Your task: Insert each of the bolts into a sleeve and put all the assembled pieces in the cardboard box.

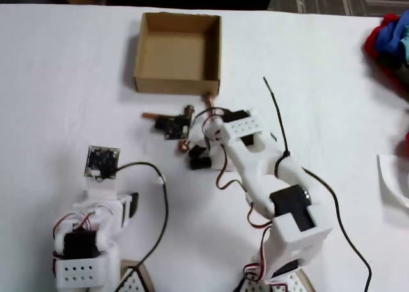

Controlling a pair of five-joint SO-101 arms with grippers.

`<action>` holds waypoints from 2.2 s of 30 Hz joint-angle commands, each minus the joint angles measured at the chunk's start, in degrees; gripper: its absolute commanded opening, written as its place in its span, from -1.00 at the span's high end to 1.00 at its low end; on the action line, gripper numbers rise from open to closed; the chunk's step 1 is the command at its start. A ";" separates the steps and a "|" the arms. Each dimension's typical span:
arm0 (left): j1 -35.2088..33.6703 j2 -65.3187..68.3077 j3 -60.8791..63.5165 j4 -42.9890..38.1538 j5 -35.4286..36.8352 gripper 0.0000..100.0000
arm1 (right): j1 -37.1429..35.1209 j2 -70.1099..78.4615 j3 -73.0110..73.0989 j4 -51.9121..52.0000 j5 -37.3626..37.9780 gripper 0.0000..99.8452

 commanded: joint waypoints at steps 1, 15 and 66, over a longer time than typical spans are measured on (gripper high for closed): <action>0.09 -0.09 1.19 0.09 -0.26 0.50 | 0.40 2.07 -0.35 0.57 0.09 0.86; 0.09 -0.09 1.19 0.09 -0.26 0.50 | 0.22 3.21 -3.78 1.80 -4.22 0.50; -20.31 -0.35 -0.40 -36.66 -11.96 0.50 | 3.91 -43.91 35.96 -15.43 -37.89 0.96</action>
